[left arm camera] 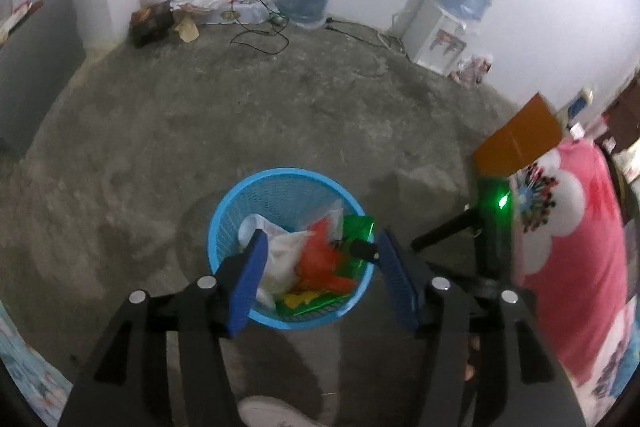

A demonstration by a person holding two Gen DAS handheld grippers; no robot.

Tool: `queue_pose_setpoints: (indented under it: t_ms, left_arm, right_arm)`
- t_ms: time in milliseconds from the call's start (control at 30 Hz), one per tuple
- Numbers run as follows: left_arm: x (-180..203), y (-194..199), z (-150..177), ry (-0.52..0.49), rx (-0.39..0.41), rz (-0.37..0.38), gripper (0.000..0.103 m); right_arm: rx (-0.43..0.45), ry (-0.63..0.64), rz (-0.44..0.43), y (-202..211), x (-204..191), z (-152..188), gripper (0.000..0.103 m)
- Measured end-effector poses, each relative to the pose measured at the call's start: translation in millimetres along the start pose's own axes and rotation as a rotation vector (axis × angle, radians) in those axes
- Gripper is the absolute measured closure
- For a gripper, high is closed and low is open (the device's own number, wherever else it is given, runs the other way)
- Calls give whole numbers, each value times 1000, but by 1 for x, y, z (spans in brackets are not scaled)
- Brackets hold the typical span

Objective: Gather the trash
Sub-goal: 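Carry wrapper and glove over the wastebasket and open both tools, then move both tools back to the bed toward the pink chip bag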

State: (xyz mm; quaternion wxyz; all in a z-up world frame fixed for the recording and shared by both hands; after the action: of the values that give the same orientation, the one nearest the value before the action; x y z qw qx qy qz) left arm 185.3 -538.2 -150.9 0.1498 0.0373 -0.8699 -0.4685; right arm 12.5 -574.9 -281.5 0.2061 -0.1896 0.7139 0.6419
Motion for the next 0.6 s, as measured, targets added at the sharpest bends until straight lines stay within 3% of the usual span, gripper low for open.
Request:
queue_pose_setpoints:
  t_ms: [333, 433, 600]
  left_arm:
    - [-6, 100, 10, 10, 136, -39, 31]
    - [-10, 148, 26, 19, 204, -63, 22]
    - [-34, 238, 79, 111, 315, -132, 15]
  right_arm:
    - [41, 32, -47, 40, -10, 29, 37]
    - [57, 95, -93, 62, -30, 39, 35]
    - [23, 210, -174, 88, -66, 66, 33]
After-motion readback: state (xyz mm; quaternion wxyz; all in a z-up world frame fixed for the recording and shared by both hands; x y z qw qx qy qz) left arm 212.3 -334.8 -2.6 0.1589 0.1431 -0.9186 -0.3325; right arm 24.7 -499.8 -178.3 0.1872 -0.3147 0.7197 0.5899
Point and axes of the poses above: each gripper's, at about its wrist camera, not at the fingertips, and y roughly against the way its jaws point, x to its right, z to its underside, the point moved 7 cm from there along -y, roughly the way its jaws point, and after that the axes turned 6 degrees about -y, right-handed, at the moved point
